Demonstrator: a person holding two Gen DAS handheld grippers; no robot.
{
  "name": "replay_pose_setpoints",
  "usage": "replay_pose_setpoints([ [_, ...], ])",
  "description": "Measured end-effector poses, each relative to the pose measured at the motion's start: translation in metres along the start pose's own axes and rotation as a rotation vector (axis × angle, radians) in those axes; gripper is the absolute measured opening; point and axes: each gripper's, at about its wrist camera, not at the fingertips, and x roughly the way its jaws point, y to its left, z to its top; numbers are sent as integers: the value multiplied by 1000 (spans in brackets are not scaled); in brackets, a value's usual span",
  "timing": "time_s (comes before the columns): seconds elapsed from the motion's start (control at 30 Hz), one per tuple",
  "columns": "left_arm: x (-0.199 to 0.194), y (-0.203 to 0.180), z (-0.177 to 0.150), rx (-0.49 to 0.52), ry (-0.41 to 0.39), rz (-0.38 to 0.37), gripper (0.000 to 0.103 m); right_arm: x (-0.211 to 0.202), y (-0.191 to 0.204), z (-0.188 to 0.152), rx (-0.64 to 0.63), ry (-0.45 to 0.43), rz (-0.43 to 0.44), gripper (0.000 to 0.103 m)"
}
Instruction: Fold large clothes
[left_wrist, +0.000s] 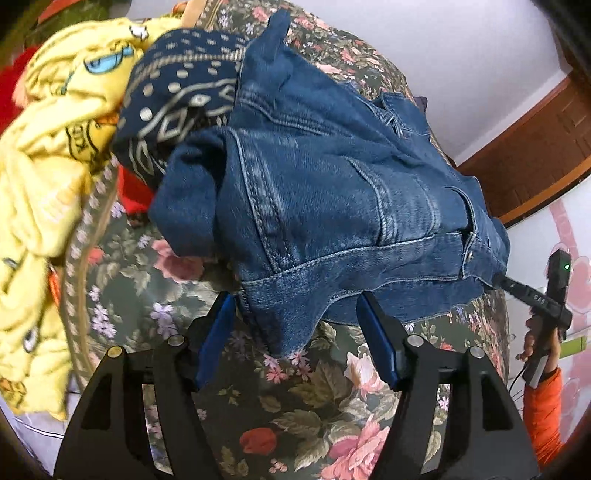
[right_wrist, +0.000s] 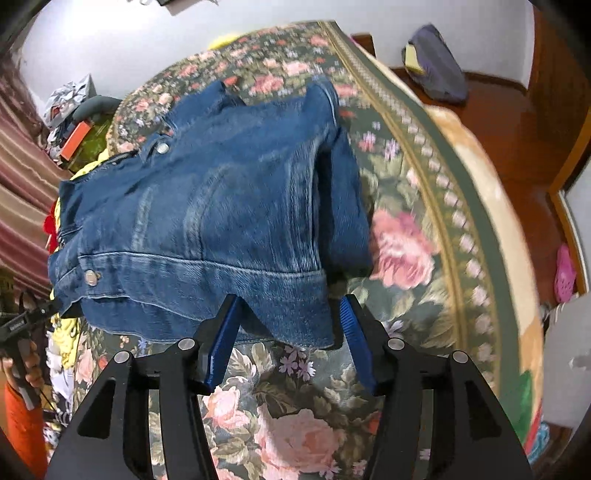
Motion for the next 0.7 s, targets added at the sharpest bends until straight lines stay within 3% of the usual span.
replay_pose_setpoints([
  [0.03,2,-1,1,-6,-3,-1,65,4,0,1,10,8,17,52],
  [0.2,0,-8,0,12,-14,17,28,7,1,6,20,20,35,54],
  [0.3,-9,-14,-2,44,-21,9,20,2,6,3,-10,25,53,52],
  [0.53,-42,-36,-2,130,-84,11,14,-26,28,1,-144,-33,38,19],
  [0.7,-68,-58,17,182,-179,9,13,-44,47,15,-183,-109,87,13],
])
